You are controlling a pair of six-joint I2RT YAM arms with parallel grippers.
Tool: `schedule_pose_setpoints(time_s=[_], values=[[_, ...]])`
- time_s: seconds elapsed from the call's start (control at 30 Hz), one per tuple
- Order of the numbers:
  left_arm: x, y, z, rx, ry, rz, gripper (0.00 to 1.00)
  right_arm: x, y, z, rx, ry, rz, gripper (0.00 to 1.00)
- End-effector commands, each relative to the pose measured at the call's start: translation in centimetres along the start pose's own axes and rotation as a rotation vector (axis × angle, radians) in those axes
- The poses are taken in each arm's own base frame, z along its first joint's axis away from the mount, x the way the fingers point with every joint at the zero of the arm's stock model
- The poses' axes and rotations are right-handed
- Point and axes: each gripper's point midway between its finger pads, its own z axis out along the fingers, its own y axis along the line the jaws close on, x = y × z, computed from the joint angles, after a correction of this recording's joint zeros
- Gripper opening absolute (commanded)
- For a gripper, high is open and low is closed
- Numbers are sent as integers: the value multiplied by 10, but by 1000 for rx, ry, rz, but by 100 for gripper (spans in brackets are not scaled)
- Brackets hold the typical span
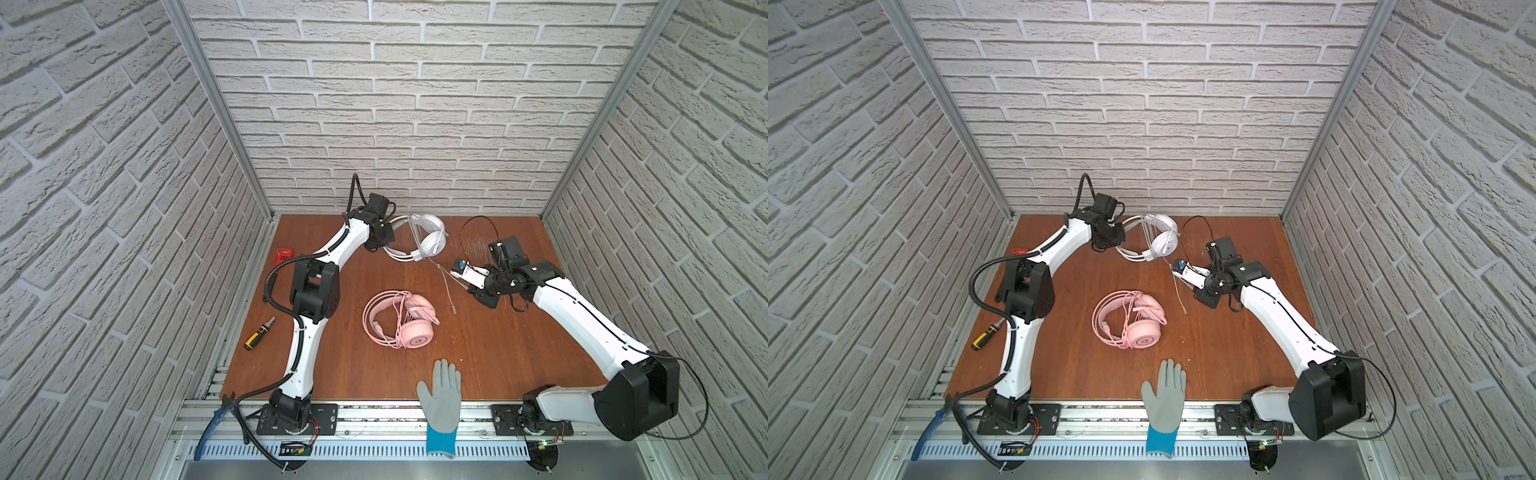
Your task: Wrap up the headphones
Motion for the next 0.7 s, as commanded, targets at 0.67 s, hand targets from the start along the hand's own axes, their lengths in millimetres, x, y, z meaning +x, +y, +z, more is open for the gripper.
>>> schedule_pose_setpoints(time_s=[0.67], values=[[-13, -29, -7, 17, -49, 28, 0, -97, -1, -82, -62, -386, -178, 5]])
